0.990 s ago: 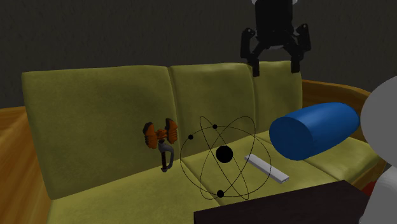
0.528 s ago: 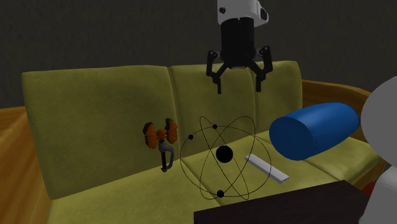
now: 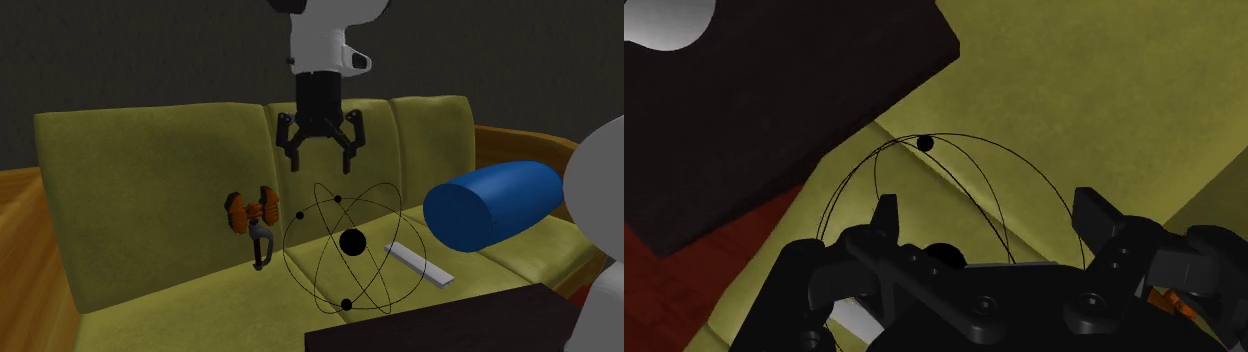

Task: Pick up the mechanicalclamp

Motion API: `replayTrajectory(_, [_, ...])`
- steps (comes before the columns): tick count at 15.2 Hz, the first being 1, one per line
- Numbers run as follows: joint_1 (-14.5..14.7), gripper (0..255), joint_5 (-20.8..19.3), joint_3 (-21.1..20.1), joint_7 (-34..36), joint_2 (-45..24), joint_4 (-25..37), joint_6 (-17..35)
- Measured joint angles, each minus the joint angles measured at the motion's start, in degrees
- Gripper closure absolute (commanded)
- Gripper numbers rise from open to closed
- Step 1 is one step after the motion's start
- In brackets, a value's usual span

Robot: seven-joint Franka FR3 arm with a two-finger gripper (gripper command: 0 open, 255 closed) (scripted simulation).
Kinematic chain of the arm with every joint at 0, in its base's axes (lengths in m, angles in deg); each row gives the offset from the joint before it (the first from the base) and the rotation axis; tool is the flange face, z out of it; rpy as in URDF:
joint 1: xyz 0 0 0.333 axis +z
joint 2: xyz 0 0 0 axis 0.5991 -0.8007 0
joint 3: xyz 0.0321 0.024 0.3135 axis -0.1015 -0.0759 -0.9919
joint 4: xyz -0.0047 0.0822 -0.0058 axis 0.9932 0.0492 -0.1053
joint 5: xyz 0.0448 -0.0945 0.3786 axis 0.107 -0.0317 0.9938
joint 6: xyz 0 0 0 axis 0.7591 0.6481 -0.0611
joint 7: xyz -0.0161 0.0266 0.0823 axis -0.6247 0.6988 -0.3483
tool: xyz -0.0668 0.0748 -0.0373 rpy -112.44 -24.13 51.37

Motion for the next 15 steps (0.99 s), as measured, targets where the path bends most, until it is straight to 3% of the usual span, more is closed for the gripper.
replayTrajectory(4, [-1.3, 0, -2.4, -3.8, 10.1, -8.8, 4.0, 6.3])
replayTrajectory(8, [-2.2, 0, -7.8, -5.9, 20.9, -18.4, 9.4, 11.3])
replayTrajectory(15, [1.4, 0, -19.8, -4.0, 40.2, -35.6, 22.4, 15.9])
